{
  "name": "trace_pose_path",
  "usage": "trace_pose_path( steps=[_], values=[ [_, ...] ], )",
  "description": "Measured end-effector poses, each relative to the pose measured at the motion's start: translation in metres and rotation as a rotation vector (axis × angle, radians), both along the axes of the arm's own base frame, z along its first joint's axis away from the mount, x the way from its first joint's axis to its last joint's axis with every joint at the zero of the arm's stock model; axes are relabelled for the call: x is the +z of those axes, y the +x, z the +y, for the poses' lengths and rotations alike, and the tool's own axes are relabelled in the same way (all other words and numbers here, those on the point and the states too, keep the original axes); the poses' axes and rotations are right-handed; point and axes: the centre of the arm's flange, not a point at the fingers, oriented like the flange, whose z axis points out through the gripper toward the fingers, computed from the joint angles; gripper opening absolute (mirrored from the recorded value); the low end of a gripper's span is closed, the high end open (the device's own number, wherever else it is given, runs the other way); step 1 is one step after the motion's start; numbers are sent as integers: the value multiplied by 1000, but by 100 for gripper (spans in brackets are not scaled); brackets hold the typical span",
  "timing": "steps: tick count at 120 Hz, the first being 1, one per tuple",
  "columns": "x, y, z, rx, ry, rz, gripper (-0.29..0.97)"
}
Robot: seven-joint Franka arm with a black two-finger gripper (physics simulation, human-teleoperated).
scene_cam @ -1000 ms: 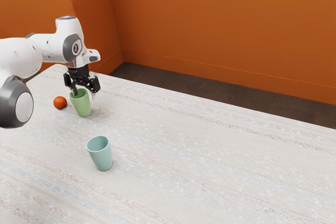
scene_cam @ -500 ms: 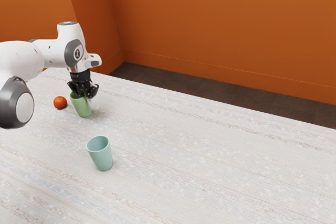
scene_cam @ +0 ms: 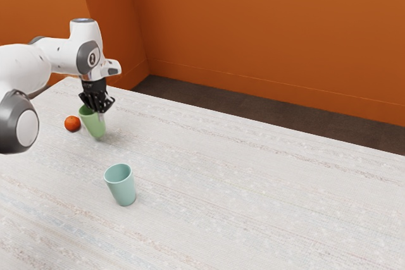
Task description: Place the left cup onto the right cup
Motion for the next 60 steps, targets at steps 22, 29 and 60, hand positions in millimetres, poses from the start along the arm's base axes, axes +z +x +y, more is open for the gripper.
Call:
trace_pose_path(
  steps=[22,29,60],
  values=[
    [68,5,-45,-59,26,-38,-10],
    [87,5,-60,-75,25,-51,-10],
    [130,-10,-130,-144,-32,-64,-11]
  ],
)
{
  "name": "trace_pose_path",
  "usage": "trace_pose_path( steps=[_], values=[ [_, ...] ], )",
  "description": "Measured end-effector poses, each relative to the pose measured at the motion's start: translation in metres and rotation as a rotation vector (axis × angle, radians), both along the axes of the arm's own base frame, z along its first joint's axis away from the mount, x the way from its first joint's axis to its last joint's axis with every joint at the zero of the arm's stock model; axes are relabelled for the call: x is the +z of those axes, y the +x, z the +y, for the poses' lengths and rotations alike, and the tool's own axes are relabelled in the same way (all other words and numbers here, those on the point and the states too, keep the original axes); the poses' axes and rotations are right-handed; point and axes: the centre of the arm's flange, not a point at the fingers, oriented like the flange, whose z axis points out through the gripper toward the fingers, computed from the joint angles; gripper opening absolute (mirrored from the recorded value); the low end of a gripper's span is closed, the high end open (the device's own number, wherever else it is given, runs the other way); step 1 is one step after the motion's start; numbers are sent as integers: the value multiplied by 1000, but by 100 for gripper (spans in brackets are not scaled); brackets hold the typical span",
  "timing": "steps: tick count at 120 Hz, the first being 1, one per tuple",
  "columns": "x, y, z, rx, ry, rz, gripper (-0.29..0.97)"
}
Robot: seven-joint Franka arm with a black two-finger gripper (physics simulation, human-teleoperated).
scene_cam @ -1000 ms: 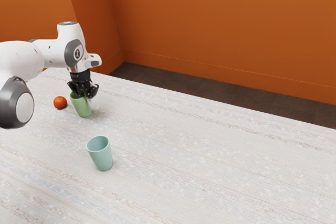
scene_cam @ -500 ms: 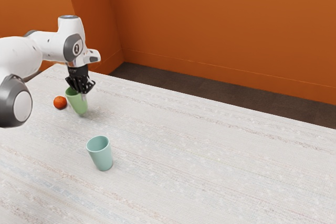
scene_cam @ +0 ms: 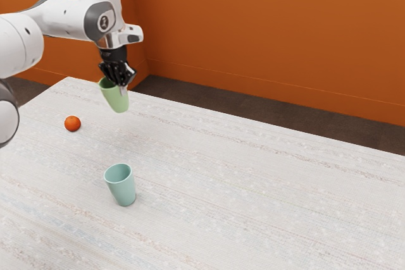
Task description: Place the left cup onto the right cup
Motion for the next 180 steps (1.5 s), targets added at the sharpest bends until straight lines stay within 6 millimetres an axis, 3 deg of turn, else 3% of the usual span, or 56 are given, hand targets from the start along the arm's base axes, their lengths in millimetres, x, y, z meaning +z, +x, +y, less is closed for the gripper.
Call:
trace_pose_path(
  steps=[27,46,66,110,151,162,180],
  values=[
    [-6,-22,-57,-29,-36,53,-11],
    [-10,-22,-111,-71,-46,64,-11],
    [-6,-24,-153,-90,-33,57,-11],
    [10,-92,-165,0,38,84,-11],
    [-5,-163,-155,102,86,102,-11],
    [-9,-171,-157,116,89,88,-11],
    [-15,-167,-162,126,85,49,-11]
  ],
)
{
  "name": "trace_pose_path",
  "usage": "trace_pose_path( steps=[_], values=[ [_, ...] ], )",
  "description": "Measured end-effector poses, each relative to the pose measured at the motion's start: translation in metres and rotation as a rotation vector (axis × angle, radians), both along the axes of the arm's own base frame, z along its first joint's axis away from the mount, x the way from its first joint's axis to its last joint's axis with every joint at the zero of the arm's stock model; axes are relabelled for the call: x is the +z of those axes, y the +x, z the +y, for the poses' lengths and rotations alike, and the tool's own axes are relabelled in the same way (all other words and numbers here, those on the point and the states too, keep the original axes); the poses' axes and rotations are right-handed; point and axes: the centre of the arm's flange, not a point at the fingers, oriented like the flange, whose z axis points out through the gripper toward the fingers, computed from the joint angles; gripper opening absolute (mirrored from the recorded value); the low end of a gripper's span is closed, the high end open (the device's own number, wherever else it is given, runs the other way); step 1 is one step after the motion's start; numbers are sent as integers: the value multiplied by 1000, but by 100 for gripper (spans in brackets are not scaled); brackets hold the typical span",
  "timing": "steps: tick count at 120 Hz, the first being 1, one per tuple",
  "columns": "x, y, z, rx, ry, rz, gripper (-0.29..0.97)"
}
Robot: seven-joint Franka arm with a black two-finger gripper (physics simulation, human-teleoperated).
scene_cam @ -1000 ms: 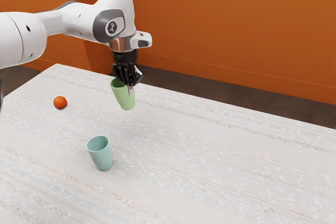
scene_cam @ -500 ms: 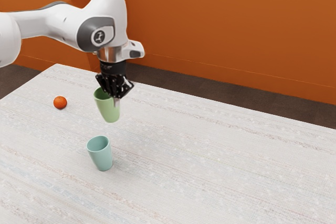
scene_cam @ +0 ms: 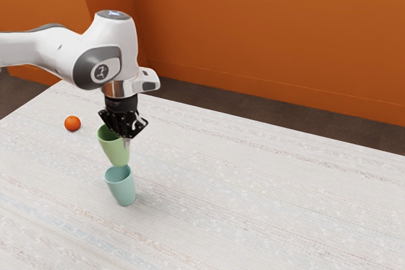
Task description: Place the left cup onto the right cup
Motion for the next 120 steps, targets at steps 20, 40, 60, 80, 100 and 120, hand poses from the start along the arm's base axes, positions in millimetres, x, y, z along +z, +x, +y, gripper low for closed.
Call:
trace_pose_path(
  steps=[20,40,60,80,100,120],
  values=[
    [-9,2,6,30,-2,-30,-11],
    [-21,-5,7,52,1,-30,-11],
    [-29,-8,6,70,2,-25,-10],
    [-39,-13,7,92,3,-9,-10],
    [-46,-15,7,108,4,3,-10],
    [-54,-13,13,132,-1,16,12]
  ],
)
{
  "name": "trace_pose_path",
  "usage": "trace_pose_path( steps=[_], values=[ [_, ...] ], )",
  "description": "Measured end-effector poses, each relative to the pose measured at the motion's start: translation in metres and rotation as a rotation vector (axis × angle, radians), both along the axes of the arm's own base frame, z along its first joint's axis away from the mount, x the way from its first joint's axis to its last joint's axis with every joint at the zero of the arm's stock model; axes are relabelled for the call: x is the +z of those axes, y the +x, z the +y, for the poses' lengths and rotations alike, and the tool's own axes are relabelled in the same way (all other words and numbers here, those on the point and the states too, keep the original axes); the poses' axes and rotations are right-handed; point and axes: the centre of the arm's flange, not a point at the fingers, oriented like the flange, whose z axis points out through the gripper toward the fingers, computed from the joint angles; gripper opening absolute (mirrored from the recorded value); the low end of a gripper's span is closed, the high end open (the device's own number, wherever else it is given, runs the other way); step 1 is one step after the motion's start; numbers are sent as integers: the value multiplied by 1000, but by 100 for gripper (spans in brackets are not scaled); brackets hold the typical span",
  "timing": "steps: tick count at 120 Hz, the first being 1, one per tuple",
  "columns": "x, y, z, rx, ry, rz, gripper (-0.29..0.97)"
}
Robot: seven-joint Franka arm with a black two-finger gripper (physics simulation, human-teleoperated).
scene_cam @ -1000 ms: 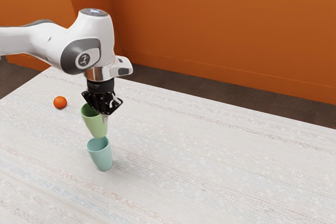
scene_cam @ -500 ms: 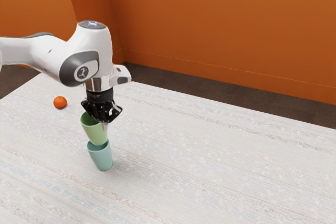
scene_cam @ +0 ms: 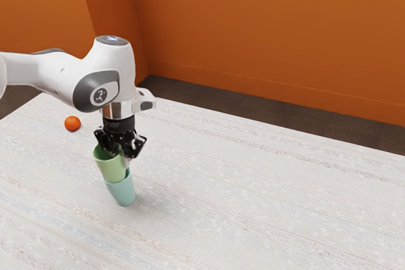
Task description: Place the left cup onto the right cup
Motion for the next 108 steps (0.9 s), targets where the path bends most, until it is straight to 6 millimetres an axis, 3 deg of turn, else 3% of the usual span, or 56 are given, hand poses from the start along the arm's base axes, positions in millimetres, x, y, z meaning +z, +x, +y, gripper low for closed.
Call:
trace_pose_path(
  steps=[24,58,68,86,108],
  values=[
    [-2,1,6,21,-2,2,46],
    [3,5,1,16,-3,-10,62],
    [28,17,1,21,-3,-45,64],
    [97,37,11,48,3,-107,66],
    [161,39,29,96,10,-119,67]
  ],
)
